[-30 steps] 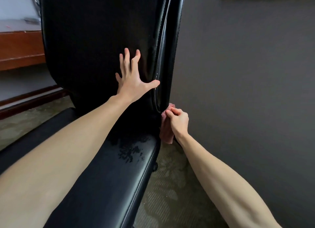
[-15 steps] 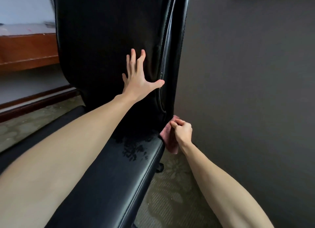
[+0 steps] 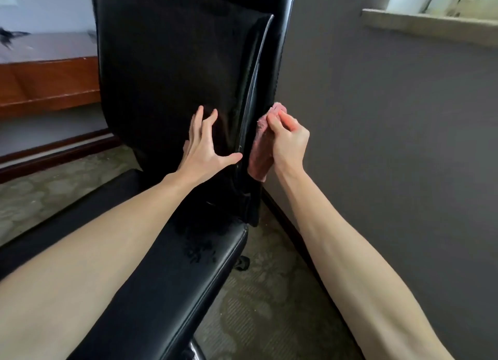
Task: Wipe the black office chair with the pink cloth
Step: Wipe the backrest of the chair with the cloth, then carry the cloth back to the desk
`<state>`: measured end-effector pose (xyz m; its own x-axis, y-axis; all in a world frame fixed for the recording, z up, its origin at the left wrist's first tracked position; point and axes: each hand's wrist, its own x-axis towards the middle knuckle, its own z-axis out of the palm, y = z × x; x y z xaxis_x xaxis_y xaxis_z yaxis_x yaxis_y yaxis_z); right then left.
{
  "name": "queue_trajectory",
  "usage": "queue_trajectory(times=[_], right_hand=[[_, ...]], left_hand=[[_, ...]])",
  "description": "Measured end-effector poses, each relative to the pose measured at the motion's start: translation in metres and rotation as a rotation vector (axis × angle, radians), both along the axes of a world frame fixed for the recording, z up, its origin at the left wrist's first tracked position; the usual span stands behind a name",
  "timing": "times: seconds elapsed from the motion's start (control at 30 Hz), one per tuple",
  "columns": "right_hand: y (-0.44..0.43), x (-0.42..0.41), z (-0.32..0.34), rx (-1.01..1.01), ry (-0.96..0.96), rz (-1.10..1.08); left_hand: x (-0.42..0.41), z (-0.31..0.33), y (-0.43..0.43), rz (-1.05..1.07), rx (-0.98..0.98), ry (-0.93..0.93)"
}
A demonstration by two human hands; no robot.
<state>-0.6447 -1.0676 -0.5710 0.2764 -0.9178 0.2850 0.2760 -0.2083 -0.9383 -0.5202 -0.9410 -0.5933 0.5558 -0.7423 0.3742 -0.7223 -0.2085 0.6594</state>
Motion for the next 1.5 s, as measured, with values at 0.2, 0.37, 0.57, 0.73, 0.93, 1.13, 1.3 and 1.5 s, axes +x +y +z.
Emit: queue_trajectory(times=[0.2, 0.37, 0.57, 0.73, 0.93, 1.13, 1.3, 1.5], right_hand=[[-0.009, -0.006, 0.116, 0.057, 0.073, 0.037], [0.005, -0.021, 0.177, 0.135, 0.223, 0.001], [0.031, -0.036, 0.233, 0.149, 0.517, 0.017], [0.058, -0.034, 0.266, 0.128, 0.715, 0.064], [0.11, 0.0, 0.287, 0.04, 0.833, 0.141], [0.178, 0.039, 0.299, 0.048, 0.803, 0.089], [0.227, 0.078, 0.312, 0.136, 0.736, 0.085], [0.257, 0.133, 0.322, 0.118, 0.728, 0.134]], left_hand=[[-0.007, 0.091, 0.013, 0.047, 0.066, 0.013], [-0.009, 0.176, 0.028, 0.131, 0.124, 0.022], [-0.015, 0.255, 0.053, 0.194, 0.203, 0.096], [-0.006, 0.296, 0.085, 0.172, 0.265, 0.097], [0.026, 0.314, 0.154, 0.201, 0.269, 0.167], [0.07, 0.33, 0.224, 0.128, 0.268, 0.167], [0.112, 0.34, 0.27, 0.089, 0.266, 0.119], [0.158, 0.341, 0.301, 0.089, 0.258, 0.121]])
